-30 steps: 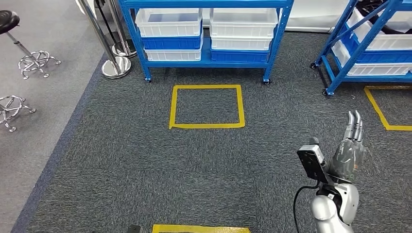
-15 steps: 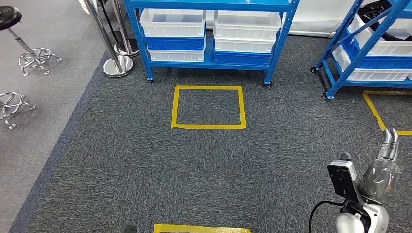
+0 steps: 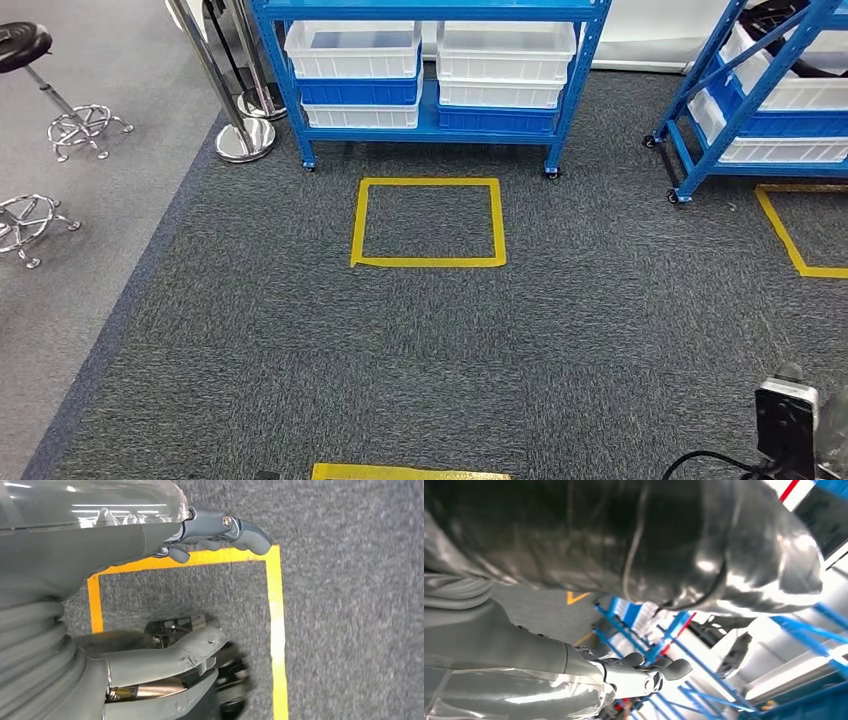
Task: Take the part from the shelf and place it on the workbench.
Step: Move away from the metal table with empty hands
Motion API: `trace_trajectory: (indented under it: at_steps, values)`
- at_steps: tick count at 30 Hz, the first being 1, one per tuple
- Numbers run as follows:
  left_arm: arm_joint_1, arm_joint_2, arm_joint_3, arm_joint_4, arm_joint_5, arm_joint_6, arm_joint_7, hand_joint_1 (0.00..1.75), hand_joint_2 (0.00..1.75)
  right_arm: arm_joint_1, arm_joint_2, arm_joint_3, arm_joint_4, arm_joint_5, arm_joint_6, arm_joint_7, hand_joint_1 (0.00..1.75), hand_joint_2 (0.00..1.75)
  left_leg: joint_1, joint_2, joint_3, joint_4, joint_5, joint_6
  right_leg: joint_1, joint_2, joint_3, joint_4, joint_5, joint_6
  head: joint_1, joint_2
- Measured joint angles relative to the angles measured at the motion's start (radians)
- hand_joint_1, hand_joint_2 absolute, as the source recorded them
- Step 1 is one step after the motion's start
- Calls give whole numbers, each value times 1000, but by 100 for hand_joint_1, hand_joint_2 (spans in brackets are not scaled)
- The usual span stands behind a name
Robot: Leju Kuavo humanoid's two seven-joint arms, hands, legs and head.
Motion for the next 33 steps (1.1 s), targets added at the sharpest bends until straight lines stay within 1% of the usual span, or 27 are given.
trace_trajectory:
  at_steps: [1, 2, 3, 5, 6, 7, 8, 9, 11, 12, 13, 14, 16, 17, 18, 21, 22, 23, 24, 26, 27, 28, 29, 30, 31, 32, 33]
  values:
    - [-1, 1, 2, 0, 0, 3, -3, 0, 175, 1, 9, -17, 2, -6, 8, -6, 0, 0, -3, 0, 34, -68, 27, 7, 1, 1, 1, 0, 0, 1, 0, 0]
    - [-2, 1, 4, 0, 0, 5, -6, 0, 175, 2, 18, -31, 4, -10, 13, -10, 0, 0, -6, 0, 62, -126, 45, 13, 2, 1, 0, 0, -1, 3, 0, 0]
    - [-3, 1, 6, 0, 0, 7, -8, 0, 175, 3, 25, -42, 6, -13, 15, -12, 0, 0, -10, 0, 79, -162, 53, 18, 2, 1, -1, 0, 0, 6, 0, 0]
    - [-3, 2, 8, 0, 0, 10, -11, 0, 175, 3, 37, -59, 10, -16, 19, -13, 0, 0, -14, 0, 85, -180, 53, 22, 1, 1, -1, -4, 2, 17, 0, 0]
    - [-2, 2, 10, 0, 0, 13, -12, 0, 175, 3, 42, -68, 12, -17, 23, -13, 0, 0, -12, 0, 88, -187, 57, 26, 0, 1, 0, -5, 2, 22, 0, 0]
    - [-1, 2, 11, 0, 0, 16, -14, 0, 175, 2, 46, -78, 14, -18, 30, -13, 0, 0, -10, 1, 92, -196, 63, 31, -1, 1, 0, -1, -3, 27, 0, 0]
    - [-2, 1, 12, 0, 0, 18, -16, 0, 175, 0, 51, -92, 18, -18, 40, -13, 0, 0, -8, 2, 95, -206, 68, 37, -1, 1, -9, 19, -19, 30, 1, 0]
    - [-2, 1, 14, 0, 0, 20, -18, 0, 175, -3, 56, -108, 26, -18, 51, -14, 0, 0, -7, 3, 98, -212, 72, 41, -1, 1, -25, 55, -44, 32, 1, 0]
    - [-3, 1, 17, 0, 0, 21, -21, 0, 175, -10, 67, -146, 57, -18, 76, -20, 0, 0, -9, 3, 98, -214, 73, 46, -2, 1, -80, 170, -104, 36, 2, 0]
    - [-2, 1, 19, 0, 0, 20, -21, 0, 175, -13, 72, -164, 80, -19, 90, -24, 0, 0, -10, 3, 98, -214, 73, 47, -2, 1, -102, 215, -118, 38, 2, 0]
    - [-1, 1, 22, 0, 0, 19, -22, 0, 175, -19, 77, -184, 113, -20, 106, -30, 0, 0, -10, 3, 98, -212, 72, 47, -4, 1, -111, 232, -115, 40, 1, 0]
    - [-1, 1, 25, 0, 1, 18, -21, 0, 175, -26, 81, -203, 148, -21, 120, -36, 0, 0, -10, 3, 97, -210, 71, 46, -6, 0, -101, 213, -93, 43, 2, 0]
    - [0, 1, 30, 0, 3, 15, -20, 0, 175, -46, 86, -243, 220, -22, 139, -49, 0, 87, -9, 3, 96, -200, 66, 41, -11, 0, -42, 99, -32, 44, 2, 0]
    - [-1, 2, 32, 0, 5, 13, -19, 0, 175, -55, 88, -261, 252, -20, 142, -54, 0, 131, -11, 2, 94, -192, 61, 36, -10, 0, -16, 47, -14, 42, 2, 0]
    - [-2, 2, 34, 0, 6, 12, -18, 0, 175, -63, 89, -278, 282, -17, 144, -60, 0, 175, -12, 1, 92, -186, 57, 31, -9, 1, 0, 13, -6, 38, 1, 0]
    - [-3, 3, 44, 0, 10, 11, -12, 0, 175, -82, 90, -321, 368, -3, 147, -70, 0, 175, -12, 0, 87, -178, 52, 18, -3, 3, 3, 1, -5, 22, 1, 0]
    - [-4, 3, 47, 0, 12, 11, -10, 0, 175, -89, 90, -332, 396, 2, 151, -70, 0, 175, -10, 0, 85, -172, 46, 12, -3, 3, 3, -1, -3, 17, 1, 0]
    - [-4, 3, 50, 0, 15, 9, -6, 0, 175, -97, 88, -342, 427, 6, 156, -70, 0, 175, -9, 0, 77, -152, 32, 7, -4, 3, 4, -3, -1, 12, 1, 0]
    - [-5, 3, 53, 0, 17, 6, -2, 0, 175, -106, 86, -351, 461, 8, 164, -70, 0, 175, -7, 1, 60, -112, 6, 1, -5, 2, 5, -5, 0, 7, 1, 0]
    - [-5, 3, 61, 0, 21, 0, 7, 0, 175, -119, 79, -368, 532, 9, 184, -74, 0, 175, -3, 1, 3, 11, -56, -7, -4, 0, 4, -5, 0, 1, 0, 0]
    - [-5, 3, 65, 0, 23, -3, 12, 0, 175, -126, 75, -377, 573, 8, 194, -81, 0, 175, -1, 1, -24, 68, -75, -10, -3, -1, 4, -5, 0, 0, 1, 0]
    - [-4, 3, 69, 0, 24, -5, 16, 0, 175, -133, 70, -386, 613, 7, 201, -90, 0, 175, 0, 1, -38, 96, -77, -11, -3, -1, 4, -5, 0, 0, 1, 0]
    - [-3, 4, 72, 0, 25, -6, 20, 0, 175, -139, 64, -397, 654, 5, 205, -101, 0, 175, 0, 1, -35, 88, -59, -10, -3, -1, 5, -5, 0, 1, 1, 0]
    - [-2, 4, 75, 0, 26, -7, 22, 0, 175, -144, 59, -406, 690, 5, 207, -111, 0, 175, 1, 1, -13, 42, -27, -8, -3, -1, 6, -5, -1, 1, 1, 0]
    - [-3, 5, 76, 0, 27, -7, 23, 0, 175, -149, 54, -413, 718, 5, 207, -117, 0, 175, 1, 1, 19, -26, 10, -4, -4, -1, 8, -5, -1, 2, 1, 0]
    - [-4, 6, 78, 0, 28, -8, 25, 0, 175, -153, 50, -419, 743, 5, 208, -121, 0, 175, -1, 1, 51, -93, 35, 0, -2, 0, 9, -5, -3, 5, 1, 0]
    - [-6, 7, 81, 0, 30, -10, 27, 0, 175, -158, 46, -425, 765, 5, 211, -123, 0, 175, -3, 1, 73, -142, 49, 3, -1, 0, 8, -4, -3, 8, 1, 0]
